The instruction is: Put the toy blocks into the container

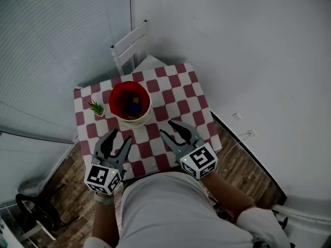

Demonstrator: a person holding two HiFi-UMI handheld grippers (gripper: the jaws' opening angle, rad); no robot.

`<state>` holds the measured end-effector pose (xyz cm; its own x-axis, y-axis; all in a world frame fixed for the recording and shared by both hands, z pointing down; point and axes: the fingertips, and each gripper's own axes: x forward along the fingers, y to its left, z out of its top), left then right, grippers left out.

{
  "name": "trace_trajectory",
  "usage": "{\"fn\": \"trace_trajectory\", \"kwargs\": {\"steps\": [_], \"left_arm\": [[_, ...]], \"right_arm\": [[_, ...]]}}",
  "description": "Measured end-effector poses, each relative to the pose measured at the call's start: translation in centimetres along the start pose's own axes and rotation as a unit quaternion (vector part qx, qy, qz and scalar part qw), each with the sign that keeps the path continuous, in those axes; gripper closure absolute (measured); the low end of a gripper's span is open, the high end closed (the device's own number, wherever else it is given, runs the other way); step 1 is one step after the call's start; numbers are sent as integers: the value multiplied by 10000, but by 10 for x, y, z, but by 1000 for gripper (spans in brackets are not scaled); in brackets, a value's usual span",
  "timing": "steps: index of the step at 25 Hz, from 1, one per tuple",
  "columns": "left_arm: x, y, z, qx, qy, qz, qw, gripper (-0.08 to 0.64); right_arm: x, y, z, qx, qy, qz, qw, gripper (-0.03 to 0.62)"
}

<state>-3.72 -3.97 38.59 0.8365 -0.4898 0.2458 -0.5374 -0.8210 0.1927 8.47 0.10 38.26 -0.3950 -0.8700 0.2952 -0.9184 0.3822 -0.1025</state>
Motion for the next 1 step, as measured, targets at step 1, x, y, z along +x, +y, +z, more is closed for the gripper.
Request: {"fn": "trace_trajectory", "kwargs": {"steps": [1], "left_arm": [[-1, 1, 0, -7, 0, 0, 10000, 365]], "right_arm": [[1, 1, 0, 4, -1, 13, 10000, 445]]}}
